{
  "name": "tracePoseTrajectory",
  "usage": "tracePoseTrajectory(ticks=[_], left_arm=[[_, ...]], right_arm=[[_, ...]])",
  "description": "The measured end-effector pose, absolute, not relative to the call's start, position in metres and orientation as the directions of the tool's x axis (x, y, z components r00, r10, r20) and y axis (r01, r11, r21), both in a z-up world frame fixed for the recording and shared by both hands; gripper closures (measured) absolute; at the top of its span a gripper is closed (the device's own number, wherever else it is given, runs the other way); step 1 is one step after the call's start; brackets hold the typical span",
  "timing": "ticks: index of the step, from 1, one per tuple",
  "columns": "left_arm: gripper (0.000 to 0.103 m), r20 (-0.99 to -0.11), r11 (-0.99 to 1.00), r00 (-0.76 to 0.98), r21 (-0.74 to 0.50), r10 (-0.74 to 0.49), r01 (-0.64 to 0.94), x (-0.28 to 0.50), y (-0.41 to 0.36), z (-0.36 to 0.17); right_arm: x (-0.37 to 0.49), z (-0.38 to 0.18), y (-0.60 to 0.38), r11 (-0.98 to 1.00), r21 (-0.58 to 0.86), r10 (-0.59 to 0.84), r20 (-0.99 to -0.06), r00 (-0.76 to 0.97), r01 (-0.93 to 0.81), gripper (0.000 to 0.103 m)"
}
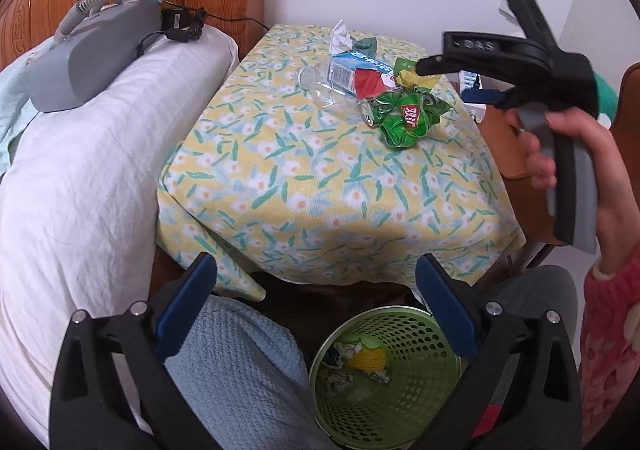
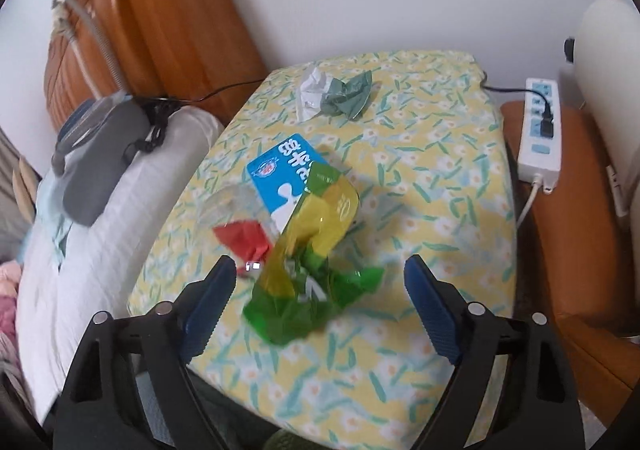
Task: Collect trash
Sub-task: 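Move both tools back toward the remaining trash on the table, then grasp the yellow-green snack bag with the right tool while the left tool grasps the green bag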
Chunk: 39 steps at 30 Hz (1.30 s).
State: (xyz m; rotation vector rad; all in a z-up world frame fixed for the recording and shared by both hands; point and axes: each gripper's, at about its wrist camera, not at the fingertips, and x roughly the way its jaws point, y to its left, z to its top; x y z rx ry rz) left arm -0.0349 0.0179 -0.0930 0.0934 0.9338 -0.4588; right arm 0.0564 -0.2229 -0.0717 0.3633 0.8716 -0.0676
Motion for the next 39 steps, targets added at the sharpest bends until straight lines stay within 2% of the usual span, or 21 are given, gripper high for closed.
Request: tracePoseTrajectory(ticks=[2, 7, 11, 18, 28, 33, 39], left_arm=[[0.008, -0.793, 0.900, 0.504, -0.124, -0.343, 0.417, -0.034, 0.017, -0.093], [0.008, -0.785, 0.898, 0.514, -0.118, -0.346, 0.424, -0.033, 0.013, -0.091], [0.008, -0.775, 0.893, 0.528, -0.102, -0.348, 0.439, -0.029, 0.007, -0.089], [0.008, -0.747, 0.875, 0.550, -0.085, -0.372, 0.477, -0.015, -0.018, -0.082], [0.008, -0.732, 0.852, 0.553, -0.073, -0.399, 0.518, 0.000, -0.048, -0.082], [0.009, -0.734, 0.847, 0.545, -0.075, -0.404, 0.527, 0.009, -0.058, -0.092], [0.023, -0.730, 0.843, 0.542, -0.087, -0.416, 0.531, 0.026, -0.074, -0.102]], right_arm=[[0.069, -0.077, -0.223, 0.930, 0.292, 0.092, -0.772, 0.629, 0.222, 0.019], [0.092, -0.090, -0.223, 0.919, 0.302, 0.107, -0.809, 0.578, 0.252, 0.034], [0.097, -0.095, -0.223, 0.917, 0.297, 0.102, -0.819, 0.565, 0.265, 0.041], [0.101, -0.096, -0.226, 0.910, 0.336, 0.149, -0.810, 0.567, 0.242, 0.068], [0.088, -0.075, -0.236, 0.905, 0.363, 0.155, -0.765, 0.626, 0.220, 0.068], [0.062, -0.060, -0.236, 0.937, 0.279, 0.079, -0.755, 0.651, 0.209, 0.068], [0.010, -0.057, -0.228, 0.968, 0.163, -0.006, -0.747, 0.665, 0.191, 0.068]])
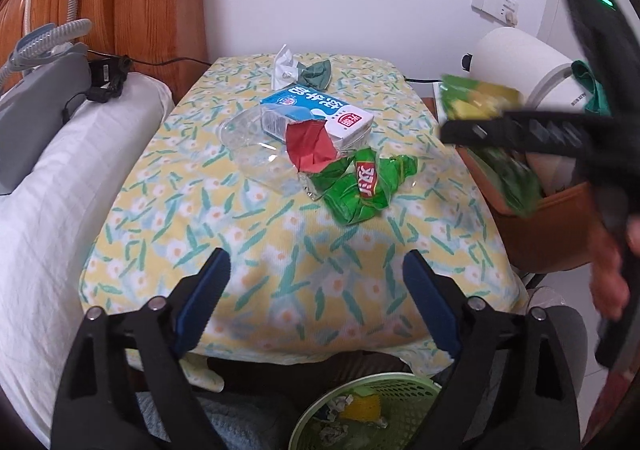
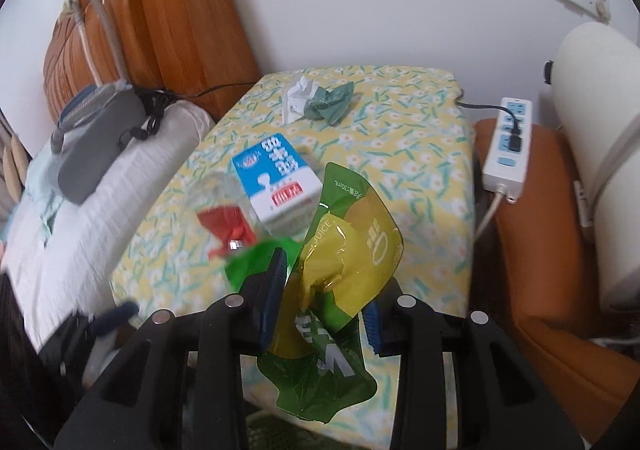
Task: Collect trash
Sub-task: 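Grasp the yellow-green snack bag with the right tool while the left tool grasps the green bag, then drop the green bag from the left tool while the right tool drops the yellow-green bag into the wastebasket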
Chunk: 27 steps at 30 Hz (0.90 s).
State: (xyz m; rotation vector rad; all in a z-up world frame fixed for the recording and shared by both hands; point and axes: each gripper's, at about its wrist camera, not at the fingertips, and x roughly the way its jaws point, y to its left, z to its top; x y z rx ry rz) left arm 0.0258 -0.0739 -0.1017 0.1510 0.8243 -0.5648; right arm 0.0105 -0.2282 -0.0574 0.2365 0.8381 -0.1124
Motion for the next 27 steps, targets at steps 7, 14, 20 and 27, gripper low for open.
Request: tracePoseTrajectory(ticks=[7, 14, 20, 27], left_arm=[[0.025, -0.712, 0.803, 0.511, -0.124, -0.481, 0.582, 0.034, -0.099, -0.100], [0.050, -0.735, 0.801, 0.465, -0.177, -0.494, 0.571, 0.052, -0.126, -0.102], [0.067, -0.749, 0.812, 0.437, -0.226, -0.498, 0.538, 0.065, -0.134, -0.103], [0.082, -0.764, 0.833, 0.442, -0.219, -0.470, 0.508, 0.066, -0.134, -0.108]], right_arm=[[-0.051, -0.066, -0.225, 0.971, 0.138, -0.029, -0.744, 0.668, 0.195, 0.068], [-0.087, -0.087, -0.223, 0.967, 0.169, 0.006, -0.761, 0.649, 0.189, 0.068], [-0.099, -0.101, -0.225, 0.959, 0.202, 0.031, -0.771, 0.636, 0.198, 0.068], [-0.103, -0.109, -0.225, 0.955, 0.226, 0.057, -0.774, 0.631, 0.192, 0.068]])
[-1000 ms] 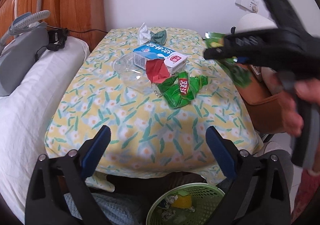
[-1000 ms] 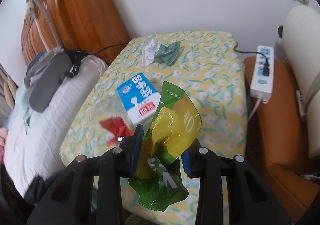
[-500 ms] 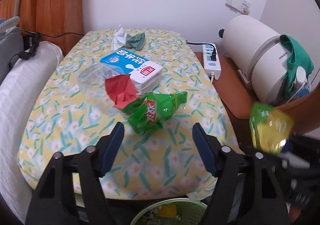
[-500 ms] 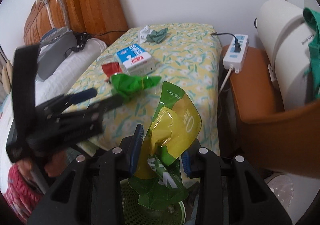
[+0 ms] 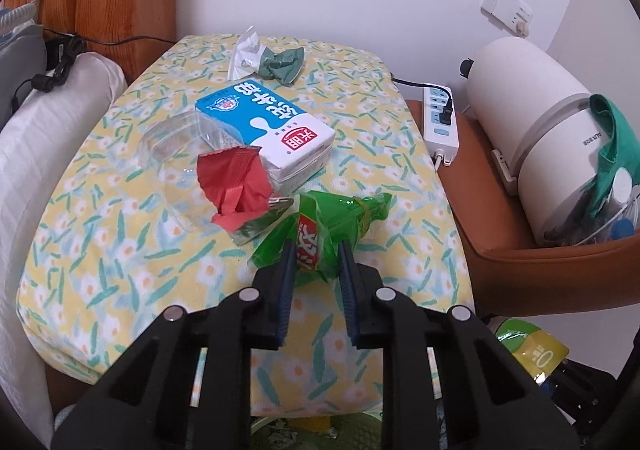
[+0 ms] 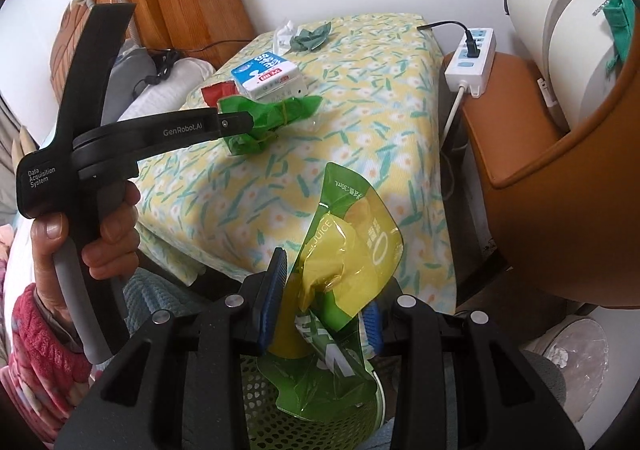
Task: Collect trash
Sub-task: 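Drop the green bag from the left tool while the right tool drops the yellow-green bag into the wastebasket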
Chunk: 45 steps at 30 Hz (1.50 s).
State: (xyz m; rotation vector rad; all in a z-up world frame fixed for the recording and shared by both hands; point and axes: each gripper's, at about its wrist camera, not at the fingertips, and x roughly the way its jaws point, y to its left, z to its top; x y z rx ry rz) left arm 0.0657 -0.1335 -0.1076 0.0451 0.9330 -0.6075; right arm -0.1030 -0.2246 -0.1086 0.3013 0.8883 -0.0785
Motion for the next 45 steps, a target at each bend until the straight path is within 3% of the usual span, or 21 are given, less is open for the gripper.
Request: tracePoseTrajectory(ticks=[29, 33, 40, 43, 45], left_arm=[[0.086, -0.743, 0.843, 0.495, -0.172, -0.451, 0.510, 0.019, -0.084, -0.092], [0.086, -0.744, 0.836, 0.494, -0.158, -0.451, 0.525, -0.005, -0.060, -0.087], [0.086, -0.767, 0.824, 0.455, -0.163, -0.452, 0.543, -0.046, -0.019, -0.096], [0.086, -0.785, 0.823, 0.430, -0.170, -0.445, 0.541, -0.058, -0.010, -0.105], [0.086, -0.795, 0.822, 0.417, -0.170, -0.440, 0.543, -0.065, -0.005, -0.111]], right_arm=[[-0.120, -0.108, -0.215, 0.960, 0.237, 0.095, -0.775, 0.624, 0.148, 0.068], [-0.131, -0.112, -0.207, 0.962, 0.253, 0.149, -0.796, 0.587, 0.098, 0.068], [-0.145, -0.165, -0.177, 0.962, 0.267, 0.223, -0.889, 0.401, 0.058, 0.068], [-0.147, -0.186, -0.164, 0.955, 0.292, 0.261, -0.906, 0.334, 0.046, 0.063], [-0.149, -0.194, -0.160, 0.953, 0.298, 0.269, -0.912, 0.309, 0.052, 0.049]])
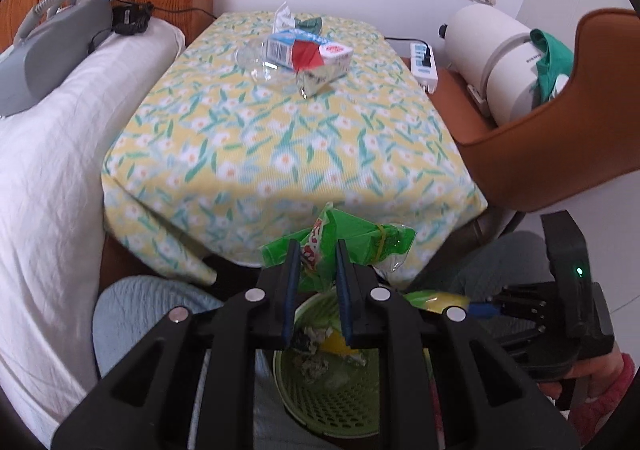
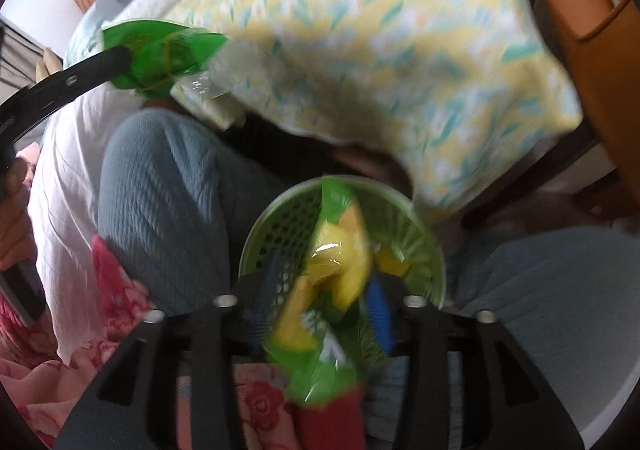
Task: Collect trash
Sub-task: 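Drop the green bag from the left tool while the right tool drops the yellow-green bag into the wastebasket, then reach the right tool to the red wrapper and grasp it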
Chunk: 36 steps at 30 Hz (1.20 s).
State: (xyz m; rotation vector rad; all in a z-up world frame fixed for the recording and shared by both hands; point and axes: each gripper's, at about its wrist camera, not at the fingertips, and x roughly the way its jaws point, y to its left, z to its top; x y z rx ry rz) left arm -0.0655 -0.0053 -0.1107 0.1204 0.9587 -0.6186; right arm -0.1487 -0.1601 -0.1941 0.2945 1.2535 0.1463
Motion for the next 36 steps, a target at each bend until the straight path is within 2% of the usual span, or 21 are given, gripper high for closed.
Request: tracePoseTrajectory(ticks=[1, 3, 7, 10, 19, 20, 22, 23, 24, 27, 30, 36], left_arm=[[0.086, -0.798, 0.824, 0.415, -0.170, -0.437, 0.541, -0.068, -0.003, -0.113], [0.086, -0.803, 0.823, 0.401, -0.183, -0.440, 0.537, -0.072, 0.000, -0.117], [0.086, -0.814, 0.818, 0.377, -0.194, -0.442, 0.542, -0.081, 0.003, -0.125], [0.086, -0.823, 0.809, 0.356, -0.195, -0.443, 0.554, -0.087, 0.001, -0.130], [0.085, -0.855, 0.762, 0.266, -0.207, -0.446, 0.613, -0.107, -0.014, -0.150], [0.082, -0.861, 0.763, 0.255, -0.210, -0.441, 0.612, -0.108, -0.015, -0.152], [0.057, -0.866, 0.770, 0.251, -0.209, -0.432, 0.603, -0.108, -0.015, -0.155], [0.041, -0.864, 0.779, 0.268, -0.200, -0.426, 0.594, -0.107, -0.014, -0.155], [0.031, -0.860, 0.787, 0.289, -0.187, -0.421, 0.588, -0.107, -0.013, -0.153], [0.019, -0.852, 0.795, 0.323, -0.164, -0.412, 0.583, -0.105, -0.011, -0.148], [0.010, -0.844, 0.802, 0.349, -0.147, -0.407, 0.578, -0.100, -0.008, -0.142], [0.008, -0.824, 0.829, 0.411, -0.121, -0.391, 0.547, -0.085, 0.000, -0.129]], right_arm=[[-0.150, -0.196, -0.159, 0.956, 0.287, 0.256, -0.916, 0.307, 0.058, 0.044], [-0.151, -0.195, -0.158, 0.961, 0.268, 0.236, -0.920, 0.313, 0.066, 0.042], [-0.155, -0.181, -0.162, 0.971, 0.220, 0.171, -0.913, 0.370, 0.095, 0.025], [-0.159, -0.169, -0.170, 0.976, 0.185, 0.122, -0.904, 0.411, 0.119, 0.021], [-0.160, -0.161, -0.192, 0.968, 0.173, 0.079, -0.896, 0.437, 0.180, 0.019], [-0.161, -0.160, -0.194, 0.967, 0.175, 0.079, -0.896, 0.437, 0.184, 0.019], [-0.160, -0.162, -0.194, 0.967, 0.175, 0.078, -0.895, 0.439, 0.186, 0.018], [-0.162, -0.161, -0.196, 0.967, 0.176, 0.079, -0.895, 0.440, 0.186, 0.018], [-0.162, -0.160, -0.195, 0.967, 0.176, 0.078, -0.894, 0.441, 0.186, 0.018], [-0.163, -0.159, -0.196, 0.965, 0.183, 0.081, -0.892, 0.445, 0.190, 0.018], [-0.163, -0.158, -0.195, 0.963, 0.187, 0.082, -0.889, 0.451, 0.194, 0.016], [-0.162, -0.152, -0.193, 0.964, 0.190, 0.083, -0.882, 0.465, 0.188, 0.016]])
